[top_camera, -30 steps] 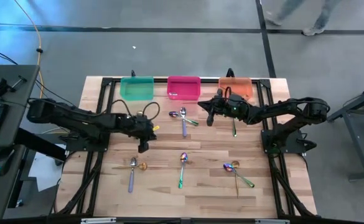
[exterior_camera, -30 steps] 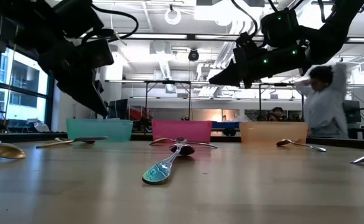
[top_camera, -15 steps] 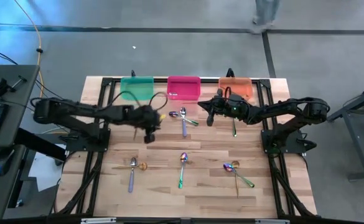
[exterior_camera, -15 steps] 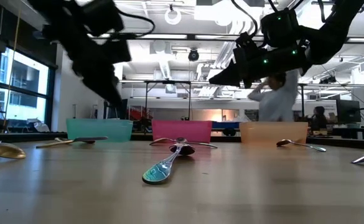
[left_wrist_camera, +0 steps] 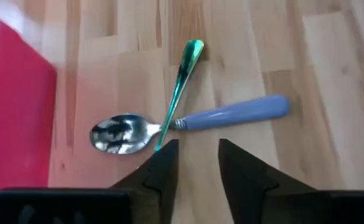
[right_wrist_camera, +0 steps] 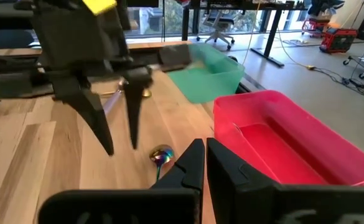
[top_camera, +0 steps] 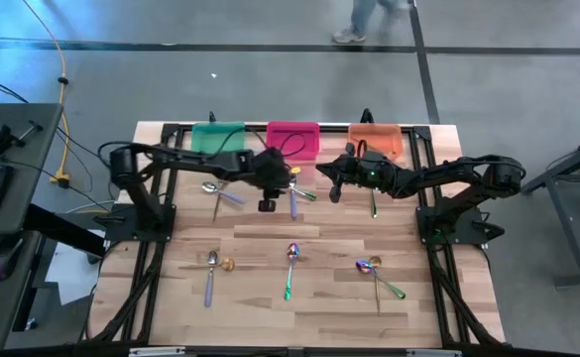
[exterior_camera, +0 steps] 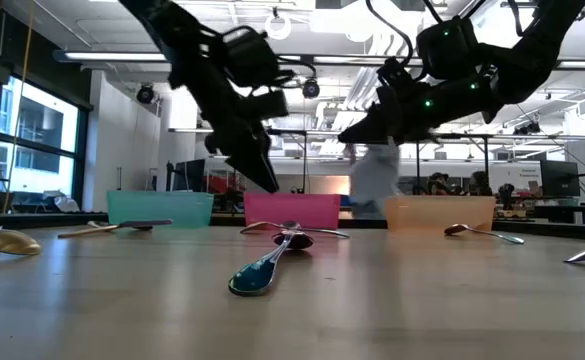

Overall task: Sort silverware by color (type)
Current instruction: Put the blue spoon into the green bin

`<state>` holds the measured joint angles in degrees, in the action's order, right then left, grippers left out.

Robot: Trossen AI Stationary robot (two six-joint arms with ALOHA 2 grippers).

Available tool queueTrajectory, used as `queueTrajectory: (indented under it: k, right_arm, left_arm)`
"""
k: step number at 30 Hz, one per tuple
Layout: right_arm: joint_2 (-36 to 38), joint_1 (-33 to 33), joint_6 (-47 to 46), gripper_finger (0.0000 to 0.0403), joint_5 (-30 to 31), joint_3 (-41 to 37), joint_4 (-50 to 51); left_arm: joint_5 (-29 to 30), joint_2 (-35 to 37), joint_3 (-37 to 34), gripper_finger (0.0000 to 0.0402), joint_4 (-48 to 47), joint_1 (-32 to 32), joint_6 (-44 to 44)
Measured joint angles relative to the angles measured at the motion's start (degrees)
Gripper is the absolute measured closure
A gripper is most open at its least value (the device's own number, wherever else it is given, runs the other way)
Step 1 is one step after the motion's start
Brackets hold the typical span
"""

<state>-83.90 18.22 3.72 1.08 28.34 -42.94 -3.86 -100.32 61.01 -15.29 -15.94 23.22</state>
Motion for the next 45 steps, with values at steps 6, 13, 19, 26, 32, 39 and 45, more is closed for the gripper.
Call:
queueTrajectory:
  k: [6,13,19,26,32,39,45]
  right_arm:
    - [0.0,0.0,0.2,0.0402,0.0,0.0,0.3]
    - [0.0,0.0,0.4,0.0402,0.0,0.0,0.3]
    - [0.0,0.0,0.4,0.0402,0.0,0.0,0.3]
    - [0.0,0.0,0.4,0.0402,0.0,0.0,0.3]
    - [0.0,0.0,0.3,0.0402,0.0,0.0,0.3]
    - [0.0,0.0,0.3,0.0402,0.0,0.0,0.3]
    - [0.0,0.0,0.4,0.0402,0.0,0.0,0.3]
  left_arm:
    - [4.3,-7.3,4.4,0.0252,-0.3,-1.4,6.0]
    - [6.7,-10.2,5.5,0.0259,-2.3,-1.7,9.1]
    - [7.6,-10.1,5.5,0.0291,-4.8,-1.8,9.6]
    - [7.2,-10.5,5.5,0.0343,-7.0,-1.8,10.9]
    - [7.7,-10.4,5.5,0.0389,-7.7,-1.8,11.4]
    - [9.6,-9.8,6.8,0.0394,-12.2,-1.8,9.5]
    - [10.1,-4.5,6.8,0.0397,-16.7,-3.6,3.9]
